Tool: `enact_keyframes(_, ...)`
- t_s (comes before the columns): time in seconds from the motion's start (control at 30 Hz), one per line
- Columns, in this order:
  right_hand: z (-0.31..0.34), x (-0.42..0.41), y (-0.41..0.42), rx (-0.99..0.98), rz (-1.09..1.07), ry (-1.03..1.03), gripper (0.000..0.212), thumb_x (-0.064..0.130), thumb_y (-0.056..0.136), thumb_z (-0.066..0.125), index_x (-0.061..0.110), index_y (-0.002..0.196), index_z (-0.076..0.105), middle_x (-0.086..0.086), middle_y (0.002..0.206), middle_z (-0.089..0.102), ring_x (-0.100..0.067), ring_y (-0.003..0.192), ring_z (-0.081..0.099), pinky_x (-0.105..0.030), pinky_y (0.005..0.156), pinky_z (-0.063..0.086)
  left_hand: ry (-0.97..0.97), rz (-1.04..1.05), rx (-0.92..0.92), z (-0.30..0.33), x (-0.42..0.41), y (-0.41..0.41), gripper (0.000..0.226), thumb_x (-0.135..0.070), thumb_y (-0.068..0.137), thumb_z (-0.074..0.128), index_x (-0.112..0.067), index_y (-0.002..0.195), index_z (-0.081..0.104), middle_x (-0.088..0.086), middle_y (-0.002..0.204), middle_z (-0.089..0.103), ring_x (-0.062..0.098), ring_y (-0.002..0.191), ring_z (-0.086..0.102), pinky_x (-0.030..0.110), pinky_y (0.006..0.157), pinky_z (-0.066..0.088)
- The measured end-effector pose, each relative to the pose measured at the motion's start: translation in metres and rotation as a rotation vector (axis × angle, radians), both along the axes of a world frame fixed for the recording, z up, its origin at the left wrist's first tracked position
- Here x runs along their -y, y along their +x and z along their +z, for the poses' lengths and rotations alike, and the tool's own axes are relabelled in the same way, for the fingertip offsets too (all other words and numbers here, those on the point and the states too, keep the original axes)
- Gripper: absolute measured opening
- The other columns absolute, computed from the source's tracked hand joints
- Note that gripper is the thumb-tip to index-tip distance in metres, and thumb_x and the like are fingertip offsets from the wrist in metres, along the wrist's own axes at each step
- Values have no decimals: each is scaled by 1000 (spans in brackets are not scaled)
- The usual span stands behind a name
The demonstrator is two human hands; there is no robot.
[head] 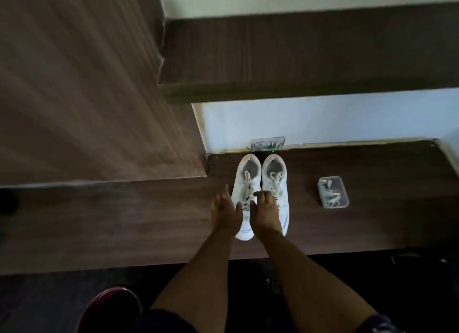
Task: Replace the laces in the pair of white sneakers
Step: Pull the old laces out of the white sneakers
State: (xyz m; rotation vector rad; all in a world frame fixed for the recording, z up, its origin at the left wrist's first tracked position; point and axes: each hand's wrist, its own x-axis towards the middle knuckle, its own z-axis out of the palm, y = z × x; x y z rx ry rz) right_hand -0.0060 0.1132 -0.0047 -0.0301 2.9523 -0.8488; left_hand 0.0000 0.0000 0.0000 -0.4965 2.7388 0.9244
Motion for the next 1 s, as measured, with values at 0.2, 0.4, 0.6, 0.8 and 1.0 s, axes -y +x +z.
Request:
enact_keyframes(0.2, -63, 16, -42, -130, -212, -261, 15, 16, 93, 53, 6, 104, 54, -10, 105, 52, -22, 91, 53, -38, 84, 48, 253, 69, -287, -77, -12, -49, 53, -48, 94, 38, -14, 130, 55, 5, 128, 57, 23, 120, 52, 41, 102, 42)
enact_keyframes(0.4, -99, 18, -53, -372, -194, -250, 36, 22, 93, 52, 8, 126, 50, -12, 117, 53, -24, 107, 52, -36, 88, 44, 286, 151, -586, -126, -18, -59, 50, -55, 93, 35, -30, 127, 60, -5, 126, 50, 9, 118, 43, 23, 99, 32)
enact_keyframes(0.6, -118, 19, -55, -463, -197, -274, 38, 31, 95, 45, 12, 128, 50, -10, 120, 55, -24, 108, 53, -35, 87, 41, 390, 142, -517, -138, -17, -68, 38, -49, 97, 44, -34, 131, 56, -2, 134, 44, 17, 128, 35, 25, 101, 24)
enact_keyframes(0.8, -117, 32, -31, -413, -154, -306, 46, 25, 95, 47, 16, 140, 39, -16, 127, 47, -32, 117, 47, -40, 98, 39, 380, 56, -421, -126, -2, -41, 41, -40, 100, 44, -31, 141, 47, 7, 145, 38, 29, 134, 33, 34, 109, 26)
enact_keyframes(1.0, -94, 32, -14, -245, -75, -212, 58, 15, 94, 45, 28, 148, 28, -16, 131, 42, -32, 118, 44, -39, 99, 39, 486, 6, -338, -116, 16, -30, 38, -30, 92, 56, -36, 130, 56, 6, 135, 53, 27, 117, 56, 46, 98, 49)
